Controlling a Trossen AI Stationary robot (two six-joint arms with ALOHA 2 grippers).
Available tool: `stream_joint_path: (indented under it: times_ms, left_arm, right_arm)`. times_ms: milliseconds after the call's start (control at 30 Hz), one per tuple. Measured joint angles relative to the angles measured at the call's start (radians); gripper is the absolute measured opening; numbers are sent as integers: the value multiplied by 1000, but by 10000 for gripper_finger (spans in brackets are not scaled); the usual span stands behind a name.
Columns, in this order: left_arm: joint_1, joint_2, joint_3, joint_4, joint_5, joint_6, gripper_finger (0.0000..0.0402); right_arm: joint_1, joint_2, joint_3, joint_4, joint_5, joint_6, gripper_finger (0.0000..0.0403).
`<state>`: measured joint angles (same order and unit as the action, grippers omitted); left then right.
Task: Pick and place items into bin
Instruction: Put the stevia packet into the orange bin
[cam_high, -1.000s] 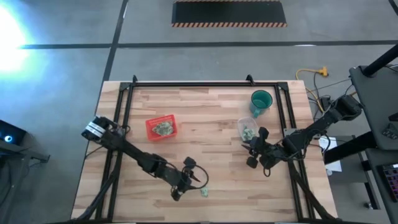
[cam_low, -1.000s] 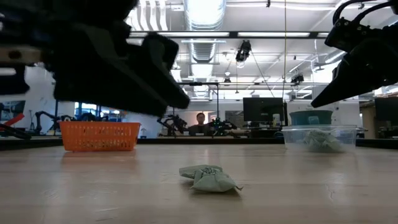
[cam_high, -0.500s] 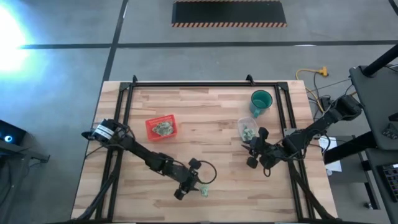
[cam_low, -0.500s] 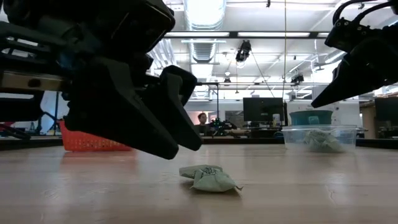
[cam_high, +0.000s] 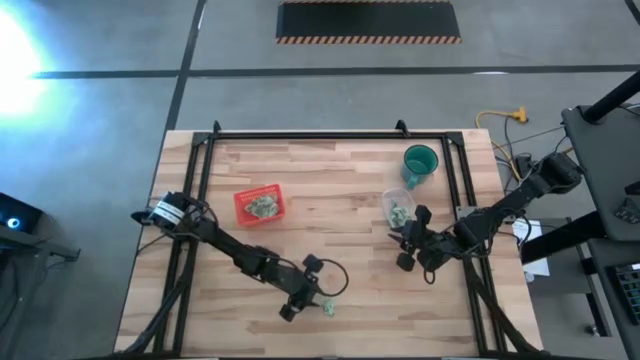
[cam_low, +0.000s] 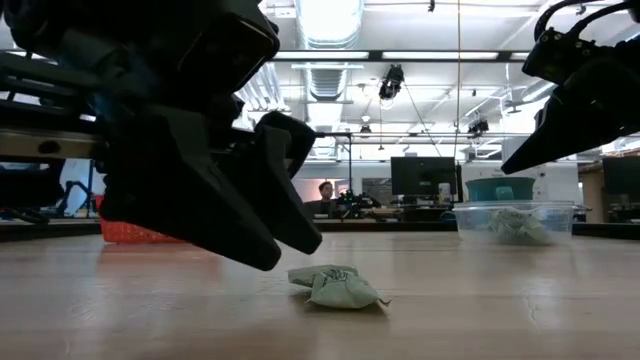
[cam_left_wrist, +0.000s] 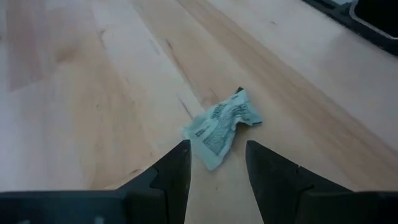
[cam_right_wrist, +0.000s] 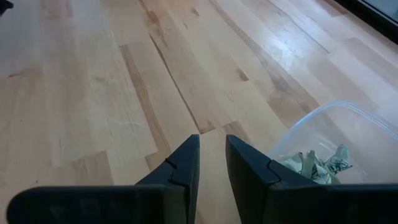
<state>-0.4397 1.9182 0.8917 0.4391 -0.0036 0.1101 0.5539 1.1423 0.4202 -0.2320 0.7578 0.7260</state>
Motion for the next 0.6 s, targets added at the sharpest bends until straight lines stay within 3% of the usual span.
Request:
stream_joint_path:
  times_ms: [600]
  left_arm:
    - [1, 0, 1, -1, -34, 5, 137]
  right_arm:
    - [0, 0, 0, 3, -2, -4, 68]
